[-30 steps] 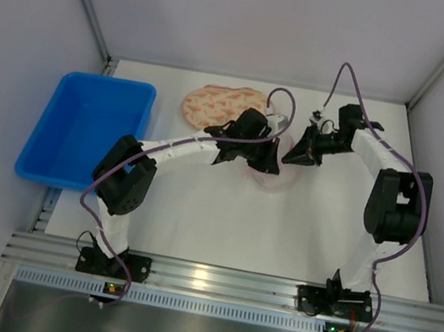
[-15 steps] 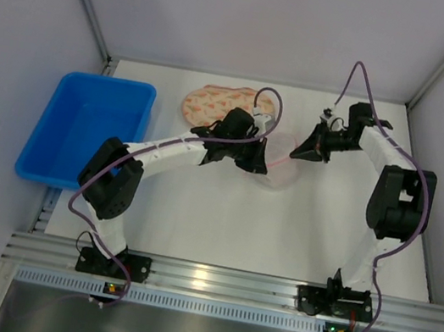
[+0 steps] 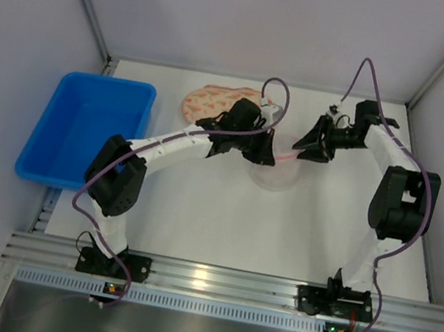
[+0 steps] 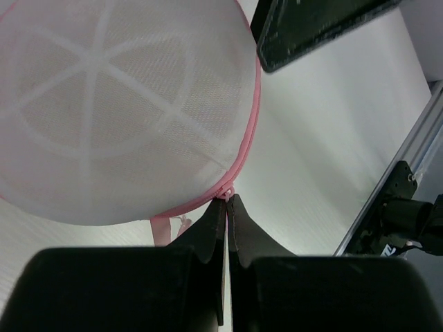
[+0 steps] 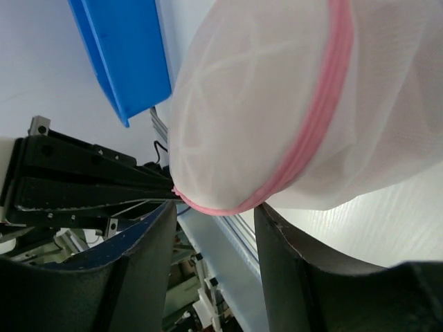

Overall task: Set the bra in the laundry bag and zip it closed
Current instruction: Zip the zipper on the laundry bag, then move the laundry bag to the center of the board.

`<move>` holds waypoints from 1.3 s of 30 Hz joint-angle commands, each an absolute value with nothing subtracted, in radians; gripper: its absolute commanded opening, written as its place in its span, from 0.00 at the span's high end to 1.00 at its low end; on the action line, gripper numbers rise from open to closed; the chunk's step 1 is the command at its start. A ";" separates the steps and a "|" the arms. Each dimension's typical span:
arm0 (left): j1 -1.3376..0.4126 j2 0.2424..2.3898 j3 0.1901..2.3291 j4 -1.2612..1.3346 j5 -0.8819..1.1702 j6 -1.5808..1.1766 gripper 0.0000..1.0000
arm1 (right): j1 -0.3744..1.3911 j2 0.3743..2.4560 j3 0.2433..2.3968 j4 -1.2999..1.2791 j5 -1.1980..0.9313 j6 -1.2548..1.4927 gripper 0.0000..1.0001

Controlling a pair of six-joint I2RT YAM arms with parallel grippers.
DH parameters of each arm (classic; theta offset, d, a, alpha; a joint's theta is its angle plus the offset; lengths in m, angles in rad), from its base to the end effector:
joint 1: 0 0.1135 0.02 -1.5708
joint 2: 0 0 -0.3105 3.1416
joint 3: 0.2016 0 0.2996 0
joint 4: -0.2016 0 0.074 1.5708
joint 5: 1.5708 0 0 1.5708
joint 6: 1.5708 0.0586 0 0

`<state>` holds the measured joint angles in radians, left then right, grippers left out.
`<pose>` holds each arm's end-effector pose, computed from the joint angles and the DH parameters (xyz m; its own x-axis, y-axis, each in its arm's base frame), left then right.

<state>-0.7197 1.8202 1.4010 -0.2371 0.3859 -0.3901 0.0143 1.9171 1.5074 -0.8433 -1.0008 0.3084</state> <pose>0.3546 -0.3401 0.2714 -0.7419 0.1818 -0.6454 0.5977 0.6155 -0.5137 0.4508 0.0558 0.2433 -0.9872 0.1497 -0.0550 0.0303 0.5147 0.8569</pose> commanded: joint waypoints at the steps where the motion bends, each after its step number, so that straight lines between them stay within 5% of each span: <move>1: -0.718 1.855 1.503 -0.213 0.406 -0.393 1.00 | 0.011 1.825 1.508 -0.907 -1.045 0.253 0.50; 7: -0.735 1.904 1.565 -0.213 0.407 -0.387 1.00 | 0.067 1.810 1.456 -0.861 -1.025 0.284 0.38; 11: -0.750 1.911 1.568 -0.215 0.408 -0.391 1.00 | 0.107 1.853 1.482 -0.850 -0.997 0.293 0.39; 14: -0.753 1.905 1.562 -0.213 0.414 -0.387 1.00 | 0.115 1.890 1.502 -0.860 -0.960 0.276 0.46; 22: -0.752 1.826 1.430 -0.213 0.393 -0.361 1.00 | 0.098 1.918 1.562 -0.907 -0.905 0.227 1.00; 32: -0.640 1.741 1.262 -0.207 0.414 -0.353 1.00 | 0.009 1.927 1.534 -0.910 -0.943 0.195 1.00; 34: -0.641 1.744 1.279 -0.206 0.460 -0.347 0.87 | 0.011 1.933 1.535 -0.878 -0.945 0.195 1.00; 35: -0.641 1.746 1.301 -0.207 0.468 -0.339 0.66 | 0.011 1.937 1.548 -0.864 -0.936 0.195 1.00; 39: -0.637 1.714 1.324 -0.207 0.472 -0.295 0.37 | -0.049 1.970 1.578 -0.750 -0.891 0.228 1.00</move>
<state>-0.6476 1.7802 1.2938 -0.1936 0.4492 -0.3431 0.0093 1.9434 1.5169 -0.8810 -0.9394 0.2283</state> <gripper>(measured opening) 0.585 0.020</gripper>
